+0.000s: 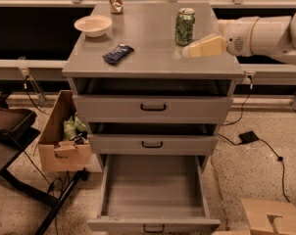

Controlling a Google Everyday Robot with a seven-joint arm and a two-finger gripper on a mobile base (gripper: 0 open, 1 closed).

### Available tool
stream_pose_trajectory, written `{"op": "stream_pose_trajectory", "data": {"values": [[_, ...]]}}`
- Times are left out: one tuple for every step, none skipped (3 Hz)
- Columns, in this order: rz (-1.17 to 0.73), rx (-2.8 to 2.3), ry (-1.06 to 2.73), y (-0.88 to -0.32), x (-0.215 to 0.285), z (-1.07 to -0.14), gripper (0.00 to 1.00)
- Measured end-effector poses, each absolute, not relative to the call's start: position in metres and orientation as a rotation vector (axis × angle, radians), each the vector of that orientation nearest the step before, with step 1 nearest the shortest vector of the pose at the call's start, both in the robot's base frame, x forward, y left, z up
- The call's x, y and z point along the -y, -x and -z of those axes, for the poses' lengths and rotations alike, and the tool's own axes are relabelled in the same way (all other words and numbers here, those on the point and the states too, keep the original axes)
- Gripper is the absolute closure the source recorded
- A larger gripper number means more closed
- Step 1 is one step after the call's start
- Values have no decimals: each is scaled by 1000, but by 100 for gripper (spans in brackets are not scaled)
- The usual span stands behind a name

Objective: Place green can into bottom drawer

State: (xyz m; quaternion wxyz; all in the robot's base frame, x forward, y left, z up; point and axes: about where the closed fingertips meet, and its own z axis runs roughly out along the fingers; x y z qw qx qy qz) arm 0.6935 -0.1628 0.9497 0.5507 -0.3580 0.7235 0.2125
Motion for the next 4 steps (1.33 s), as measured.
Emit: {"op": "stream_pose_trajectory", "data": {"values": [[-469,-1682,741,-740,151,-918,0],[-395,-1646,629,-783,155,-904,0],[-303,-1610,561,-820,165,-909,0],[-253,-1585,520,-849,174,-919,0]]}}
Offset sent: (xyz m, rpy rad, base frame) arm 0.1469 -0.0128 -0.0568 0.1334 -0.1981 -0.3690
